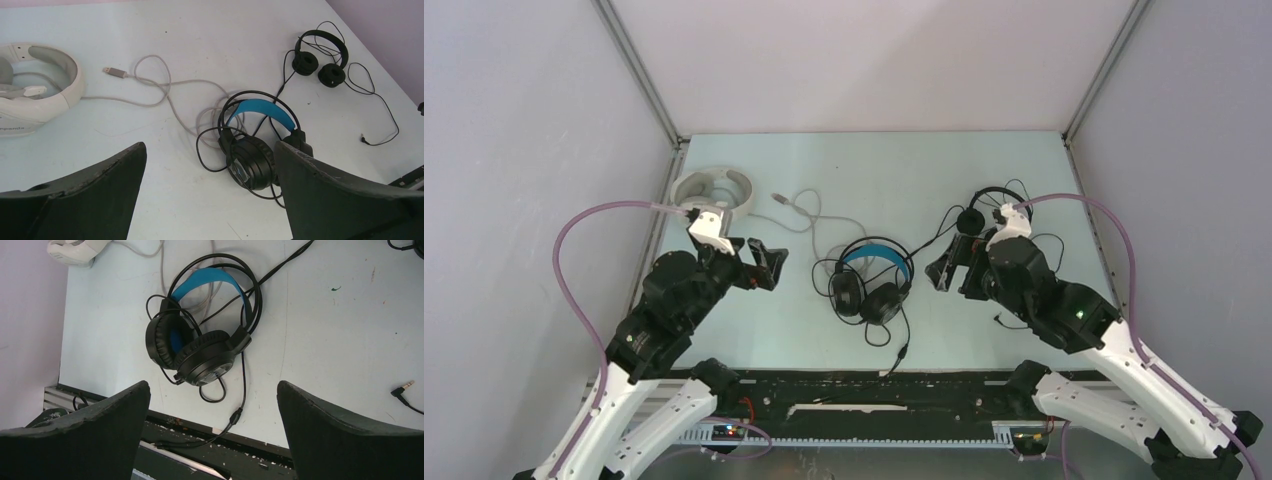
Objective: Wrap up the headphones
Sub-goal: Pick up the headphones from the center of the board.
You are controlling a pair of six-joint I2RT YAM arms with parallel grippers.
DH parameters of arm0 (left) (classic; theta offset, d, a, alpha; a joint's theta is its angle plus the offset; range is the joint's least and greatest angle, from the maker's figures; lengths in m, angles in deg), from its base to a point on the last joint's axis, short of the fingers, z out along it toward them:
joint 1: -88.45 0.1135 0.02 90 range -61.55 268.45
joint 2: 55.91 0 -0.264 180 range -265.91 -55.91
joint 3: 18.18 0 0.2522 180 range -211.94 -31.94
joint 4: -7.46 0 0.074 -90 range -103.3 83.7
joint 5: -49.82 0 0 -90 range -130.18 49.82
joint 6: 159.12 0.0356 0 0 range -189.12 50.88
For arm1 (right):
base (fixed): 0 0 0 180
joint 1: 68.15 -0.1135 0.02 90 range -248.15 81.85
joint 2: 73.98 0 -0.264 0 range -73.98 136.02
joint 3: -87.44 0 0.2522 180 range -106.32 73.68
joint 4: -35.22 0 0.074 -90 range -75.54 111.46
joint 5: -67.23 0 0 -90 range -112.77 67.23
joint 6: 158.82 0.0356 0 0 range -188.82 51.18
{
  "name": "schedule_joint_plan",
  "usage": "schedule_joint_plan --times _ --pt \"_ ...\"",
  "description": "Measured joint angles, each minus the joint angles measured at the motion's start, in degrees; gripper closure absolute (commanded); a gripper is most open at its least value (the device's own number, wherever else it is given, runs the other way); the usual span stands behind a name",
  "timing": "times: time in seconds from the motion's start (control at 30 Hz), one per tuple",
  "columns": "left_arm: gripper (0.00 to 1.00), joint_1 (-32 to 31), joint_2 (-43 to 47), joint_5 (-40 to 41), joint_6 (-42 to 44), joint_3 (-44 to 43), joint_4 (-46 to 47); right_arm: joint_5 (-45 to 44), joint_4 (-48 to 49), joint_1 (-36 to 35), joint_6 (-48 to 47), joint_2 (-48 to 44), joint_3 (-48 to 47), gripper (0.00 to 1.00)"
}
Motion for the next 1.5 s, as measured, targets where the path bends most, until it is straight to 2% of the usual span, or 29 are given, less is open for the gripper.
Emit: schedule_joint_plan --times 0.3,0.37,0.5,0.57,1.0,1.1,1.3,1.37,1.43,1.5 --pt "0.00 0.00 0.22 1.22 0.07 0.42 -0.02 -0.61 1.55 -0.28 0.02 4.55 0.00 0.07" --pt "0.00 0.00 0.09 1.38 0.15 0.42 -0.04 -1.31 2.58 -0.33 -0.20 6.88 0.09 0.12" --pt "0.00 0.00 -0.02 1.81 0.37 0.42 -0.07 -2.47 6.62 -0.37 -1.60 14.71 0.42 0.30" --pt "0.00 0.00 0.07 1.90 0.37 0.42 -0.07 -2.71 8.70 -0.37 -1.97 18.80 0.70 0.35" --pt "0.00 0.00 0.15 2.38 0.37 0.42 -0.07 -2.64 21.38 1.88 -3.28 40.79 0.94 0.37" --pt "0.00 0.00 0.11 2.38 0.37 0.42 -0.11 -1.86 23.91 2.34 -4.33 44.63 0.96 0.40" --pt "0.00 0.00 0.11 2.86 0.37 0.42 -0.44 -1.31 27.36 3.06 -5.57 51.12 0.96 0.57" --pt "0.00 0.00 0.11 3.21 0.37 0.42 -0.63 -1.44 27.61 3.28 -5.95 52.11 0.96 0.69" --pt "0.00 0.00 0.11 3.58 0.39 0.42 -0.85 -1.88 27.63 3.61 -6.56 52.19 0.98 0.85" --pt "0.00 0.00 0.11 3.72 0.37 0.42 -0.94 -3.08 28.17 3.67 -7.15 52.04 0.98 0.95"
